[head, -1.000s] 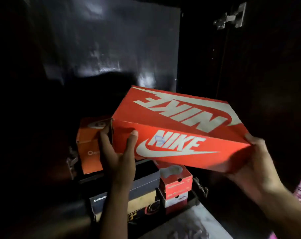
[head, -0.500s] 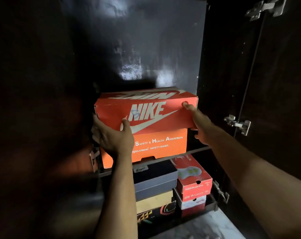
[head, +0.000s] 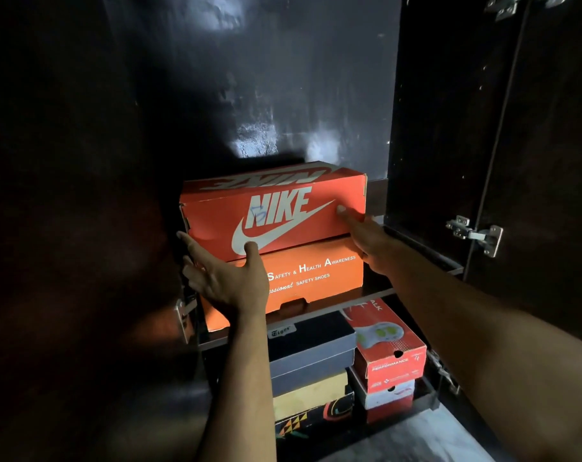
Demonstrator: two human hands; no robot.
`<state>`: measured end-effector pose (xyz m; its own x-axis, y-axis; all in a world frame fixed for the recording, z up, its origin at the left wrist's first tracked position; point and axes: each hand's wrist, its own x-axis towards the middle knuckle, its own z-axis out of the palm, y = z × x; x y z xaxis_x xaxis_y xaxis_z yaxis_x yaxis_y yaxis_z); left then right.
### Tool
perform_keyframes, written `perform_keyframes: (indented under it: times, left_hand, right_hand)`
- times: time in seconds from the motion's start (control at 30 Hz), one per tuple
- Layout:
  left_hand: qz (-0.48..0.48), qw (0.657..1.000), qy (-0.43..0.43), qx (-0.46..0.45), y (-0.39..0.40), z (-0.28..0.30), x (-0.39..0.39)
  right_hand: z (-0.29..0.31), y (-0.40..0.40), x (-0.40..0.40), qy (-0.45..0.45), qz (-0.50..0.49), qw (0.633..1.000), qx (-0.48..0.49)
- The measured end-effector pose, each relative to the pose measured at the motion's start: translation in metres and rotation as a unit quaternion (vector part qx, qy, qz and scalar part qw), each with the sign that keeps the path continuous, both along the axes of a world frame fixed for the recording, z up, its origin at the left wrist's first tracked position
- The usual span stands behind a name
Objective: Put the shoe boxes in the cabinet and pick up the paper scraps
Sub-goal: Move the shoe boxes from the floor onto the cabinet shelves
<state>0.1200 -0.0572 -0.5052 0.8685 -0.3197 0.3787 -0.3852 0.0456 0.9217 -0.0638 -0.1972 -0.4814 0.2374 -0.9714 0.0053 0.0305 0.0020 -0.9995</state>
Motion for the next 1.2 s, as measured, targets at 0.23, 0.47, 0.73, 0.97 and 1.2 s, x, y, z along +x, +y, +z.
perform_keyframes:
  times: [0.23,0.47,0.73,0.97,1.2]
  left_hand:
    - [-0.024,0.985,-0.075,-0.154,0.006,-0.011,-0.048]
    - [-0.264,0.944,-0.142,-0.139,0.015,-0.032,-0.167]
    - [-0.525,0.841,-0.116,-0.057,0.057,-0.073,-0.328]
    - [-0.686,0.718,-0.119,0.027,0.116,-0.150,-0.482]
    - [-0.809,0.531,-0.074,0.242,0.203,-0.263,-0.622]
  right_hand:
    - [-0.008,0.035,-0.025,0.061,-0.093,0.991,-0.078]
    - [-0.042,0.112,-0.117,0.072,-0.168,0.973,-0.141]
    - [-0.094,0.235,-0.268,0.117,-0.288,0.943,-0.116]
    - [-0.164,0.364,-0.431,0.157,-0.445,0.881,-0.032]
    - [-0.276,0.504,-0.563,0.176,-0.627,0.748,0.126]
